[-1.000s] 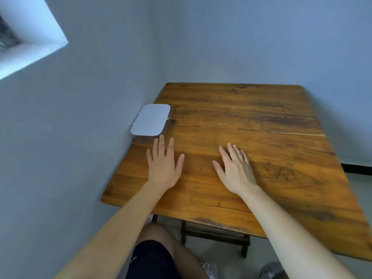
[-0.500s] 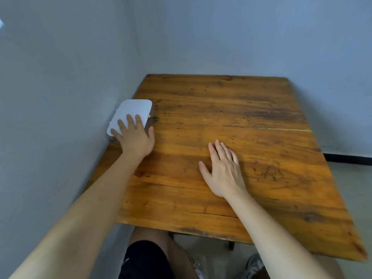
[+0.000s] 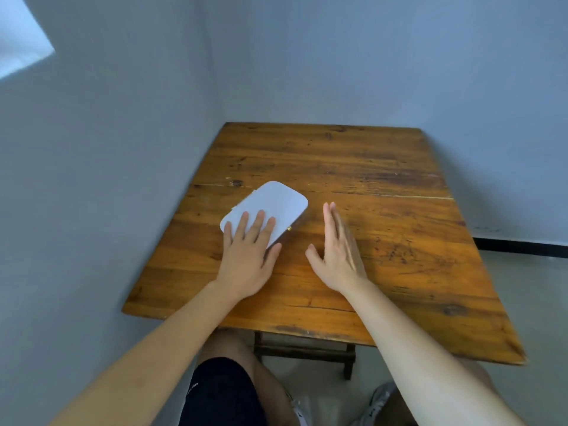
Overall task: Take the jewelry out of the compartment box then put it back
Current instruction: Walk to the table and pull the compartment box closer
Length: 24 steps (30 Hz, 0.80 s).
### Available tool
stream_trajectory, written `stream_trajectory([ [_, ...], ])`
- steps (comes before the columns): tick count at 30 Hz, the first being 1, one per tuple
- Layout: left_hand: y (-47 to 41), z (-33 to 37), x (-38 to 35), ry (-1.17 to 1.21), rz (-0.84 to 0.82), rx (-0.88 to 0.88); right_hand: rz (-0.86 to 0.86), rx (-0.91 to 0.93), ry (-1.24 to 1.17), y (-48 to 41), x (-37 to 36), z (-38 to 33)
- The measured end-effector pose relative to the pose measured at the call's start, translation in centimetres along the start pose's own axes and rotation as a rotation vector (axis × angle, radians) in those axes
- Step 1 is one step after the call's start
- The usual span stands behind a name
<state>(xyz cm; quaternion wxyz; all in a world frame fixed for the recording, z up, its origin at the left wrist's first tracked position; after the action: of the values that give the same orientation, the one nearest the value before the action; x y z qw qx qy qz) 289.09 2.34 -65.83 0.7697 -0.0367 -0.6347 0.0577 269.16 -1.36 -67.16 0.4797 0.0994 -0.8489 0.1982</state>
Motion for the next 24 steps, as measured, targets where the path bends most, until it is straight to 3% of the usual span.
stream_trajectory([
  [5,3.4,1.6,0.2,0.072,-0.035,-0.17,-0.004,0.065,-0.026,3.2,0.5,-0.5],
  [12,2.1,-0.6,1.2,0.17,-0.222,0.078,-0.105,0.06,0.087,5.1,0.9,-1.0],
  [14,2.1,-0.6,1.5,0.246,-0.199,0.095,-0.129,0.054,0.102,5.3,0.9,-1.2],
  [18,1.7,-0.5,2.7,0.558,-0.067,0.167,-0.168,0.07,0.119,5.5,0.8,-1.2],
  [24,-1.3,-0.5,4.4,1.176,0.052,0.472,-0.197,0.121,0.201,5.2,0.8,-1.1],
])
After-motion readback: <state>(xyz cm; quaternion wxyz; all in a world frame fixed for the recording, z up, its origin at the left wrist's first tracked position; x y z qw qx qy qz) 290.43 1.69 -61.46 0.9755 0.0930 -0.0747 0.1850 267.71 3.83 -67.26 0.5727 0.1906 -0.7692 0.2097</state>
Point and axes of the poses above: each hand's wrist, its own y-axis away from the middle knuckle, its own x-axis out of the back of the hand, z = x × y, the point moved 2 cm from there along -y, towards the middle knuckle, and after that the axes turned 8 degrees about x, right-handed, at the moved point
